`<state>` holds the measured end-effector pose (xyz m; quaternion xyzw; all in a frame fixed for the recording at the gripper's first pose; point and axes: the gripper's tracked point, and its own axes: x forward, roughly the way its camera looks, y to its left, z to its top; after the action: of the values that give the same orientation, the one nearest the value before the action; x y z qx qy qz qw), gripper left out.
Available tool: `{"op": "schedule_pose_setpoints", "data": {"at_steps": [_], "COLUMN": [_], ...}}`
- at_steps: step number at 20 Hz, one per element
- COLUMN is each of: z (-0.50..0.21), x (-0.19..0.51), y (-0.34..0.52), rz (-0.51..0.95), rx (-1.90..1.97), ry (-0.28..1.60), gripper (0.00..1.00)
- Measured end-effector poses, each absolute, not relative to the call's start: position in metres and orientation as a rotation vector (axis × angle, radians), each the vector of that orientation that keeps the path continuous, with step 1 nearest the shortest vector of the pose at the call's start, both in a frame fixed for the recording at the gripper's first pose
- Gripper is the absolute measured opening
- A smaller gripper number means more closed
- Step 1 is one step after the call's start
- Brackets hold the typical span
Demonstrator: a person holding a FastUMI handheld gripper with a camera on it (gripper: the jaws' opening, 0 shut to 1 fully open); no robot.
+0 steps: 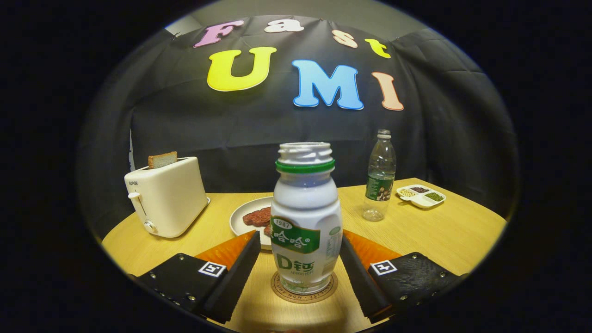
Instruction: Take the bottle from table, then pour the juice into the cup, finally place the bottle on the coaster
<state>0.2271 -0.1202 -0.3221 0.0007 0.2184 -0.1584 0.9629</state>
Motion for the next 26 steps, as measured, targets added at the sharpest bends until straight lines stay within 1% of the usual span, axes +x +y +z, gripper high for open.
{"op": "schedule_pose_setpoints", "data": {"at_steps": [7, 18, 26], "z": [-0.251, -0.112, -0.056], "x": [0.193, 0.106, 0.045], "y": [-0.116, -0.107, -0.096], "rz": [-0.270, -0.209, -0.175], "rx": [0.008, -0.016, 0.033], "ry": [0.365, 0.243, 0.203], "gripper": [0.98, 0.98, 0.98]}}
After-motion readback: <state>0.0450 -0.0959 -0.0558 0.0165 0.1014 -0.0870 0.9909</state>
